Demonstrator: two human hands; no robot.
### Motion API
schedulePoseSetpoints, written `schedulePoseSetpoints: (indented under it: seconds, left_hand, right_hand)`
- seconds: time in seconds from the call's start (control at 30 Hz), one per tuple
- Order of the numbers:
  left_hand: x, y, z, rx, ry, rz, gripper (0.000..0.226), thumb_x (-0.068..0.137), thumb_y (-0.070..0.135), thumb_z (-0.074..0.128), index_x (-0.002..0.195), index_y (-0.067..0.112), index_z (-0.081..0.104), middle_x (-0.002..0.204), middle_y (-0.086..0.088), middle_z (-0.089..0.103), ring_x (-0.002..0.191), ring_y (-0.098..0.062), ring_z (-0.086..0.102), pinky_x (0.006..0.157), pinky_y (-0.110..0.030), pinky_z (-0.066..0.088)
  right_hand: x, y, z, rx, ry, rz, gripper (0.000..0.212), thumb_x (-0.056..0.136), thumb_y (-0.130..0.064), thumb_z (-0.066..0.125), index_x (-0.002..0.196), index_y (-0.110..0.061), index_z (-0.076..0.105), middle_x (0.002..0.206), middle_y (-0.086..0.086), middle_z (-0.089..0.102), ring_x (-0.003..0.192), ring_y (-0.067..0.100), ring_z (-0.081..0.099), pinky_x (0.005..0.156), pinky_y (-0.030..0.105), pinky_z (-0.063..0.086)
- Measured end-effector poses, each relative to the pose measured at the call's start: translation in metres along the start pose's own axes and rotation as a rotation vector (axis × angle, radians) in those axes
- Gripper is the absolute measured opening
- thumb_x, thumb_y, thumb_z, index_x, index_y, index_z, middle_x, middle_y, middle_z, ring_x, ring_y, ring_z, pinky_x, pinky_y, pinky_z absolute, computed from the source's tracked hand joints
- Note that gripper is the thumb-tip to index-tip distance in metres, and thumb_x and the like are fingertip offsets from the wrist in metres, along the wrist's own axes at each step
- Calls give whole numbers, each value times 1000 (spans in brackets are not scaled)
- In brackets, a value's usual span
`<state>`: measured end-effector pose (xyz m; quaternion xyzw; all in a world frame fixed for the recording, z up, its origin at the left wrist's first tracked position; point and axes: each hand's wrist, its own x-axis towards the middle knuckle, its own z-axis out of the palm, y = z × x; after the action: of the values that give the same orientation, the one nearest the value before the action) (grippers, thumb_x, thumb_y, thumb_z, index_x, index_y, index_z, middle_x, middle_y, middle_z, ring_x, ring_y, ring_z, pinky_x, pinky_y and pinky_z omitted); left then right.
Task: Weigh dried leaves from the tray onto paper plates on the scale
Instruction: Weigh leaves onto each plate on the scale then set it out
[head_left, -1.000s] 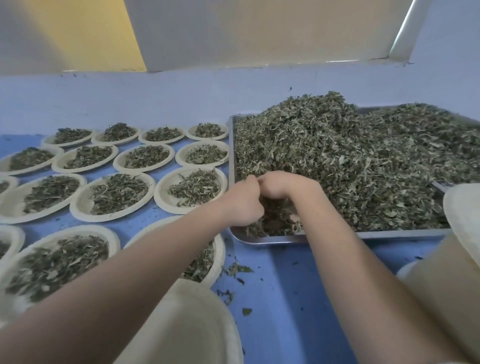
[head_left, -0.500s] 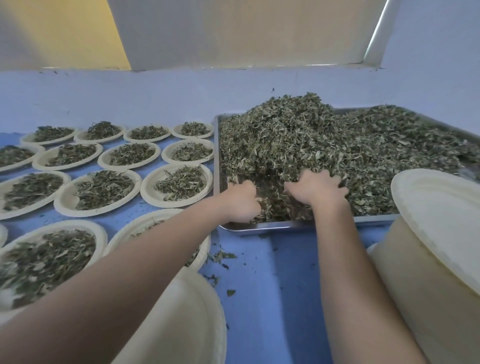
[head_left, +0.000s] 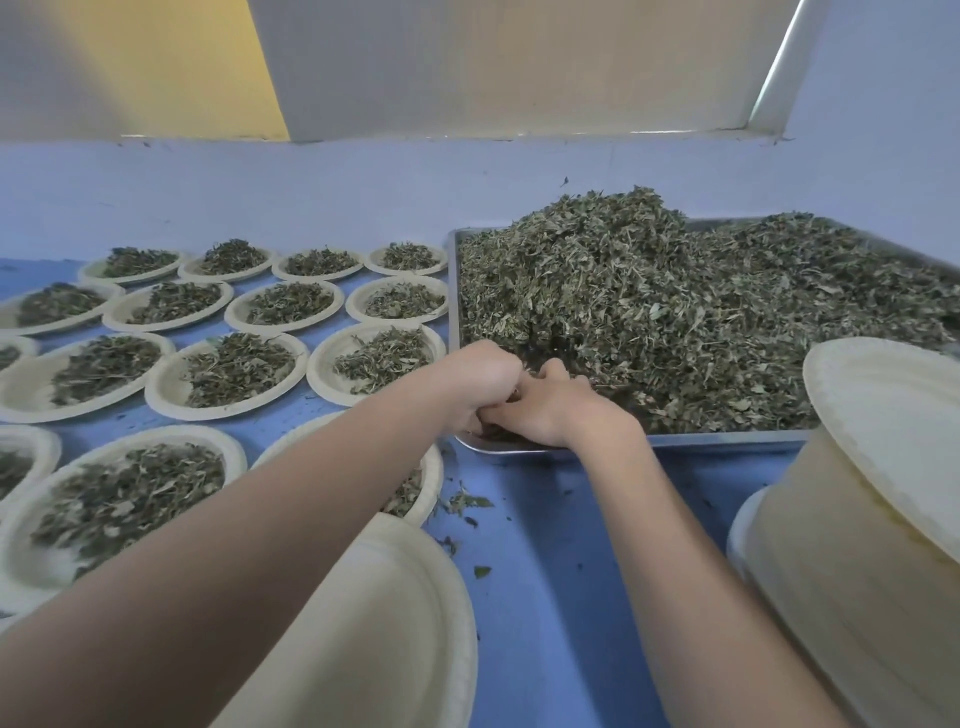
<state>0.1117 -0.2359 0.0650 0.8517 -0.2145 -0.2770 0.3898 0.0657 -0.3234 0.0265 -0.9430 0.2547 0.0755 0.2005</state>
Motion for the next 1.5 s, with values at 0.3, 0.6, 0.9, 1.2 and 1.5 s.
schedulePoseSetpoints:
  seconds: [0.3, 0.6, 0.9, 1.2, 1.5]
  left_hand:
    - [-18, -8, 7, 437, 193, 255, 30, 94, 10, 38, 121, 0, 46, 118, -21, 57, 100, -30, 55, 68, -30, 42]
    - [-27, -6, 12, 530, 274, 377, 39, 90, 7, 43, 129, 3, 45, 120, -19, 55, 110, -33, 54, 90, -44, 48]
    - [-12, 1, 4, 316, 239, 270, 42, 89, 2, 38, 131, 4, 41, 119, -15, 54, 93, -28, 58, 67, -31, 45]
    - [-26, 8, -10, -711, 2, -91, 36, 101, 12, 30, 135, 0, 34, 122, -30, 47, 108, -44, 52, 91, -50, 46]
    - [-104, -8, -48, -1155, -75, -40, 30, 97, 23, 30, 80, 10, 51, 74, -11, 60, 82, -27, 57, 71, -49, 48]
  right_hand:
    - [1, -7, -10, -20, -127, -153, 49, 95, -31, 43, 141, -16, 38, 142, 18, 37, 132, 34, 34, 105, 41, 34]
    - [0, -5, 1, -3, -10, -222, 39, 96, -16, 48, 134, -5, 49, 137, 18, 50, 125, 32, 47, 97, 35, 37]
    - [39, 4, -9, 696, 543, 67, 15, 85, -18, 60, 100, -18, 64, 90, 0, 58, 83, 17, 51, 67, 23, 35]
    - [11, -4, -21, 2038, 119, 176, 4, 87, -6, 48, 84, -9, 50, 64, 6, 52, 33, 11, 47, 55, 30, 47]
    - [-81, -80, -28, 2121, -166, -148, 5, 87, -3, 51, 88, -1, 56, 63, 13, 53, 40, 12, 46, 35, 21, 43]
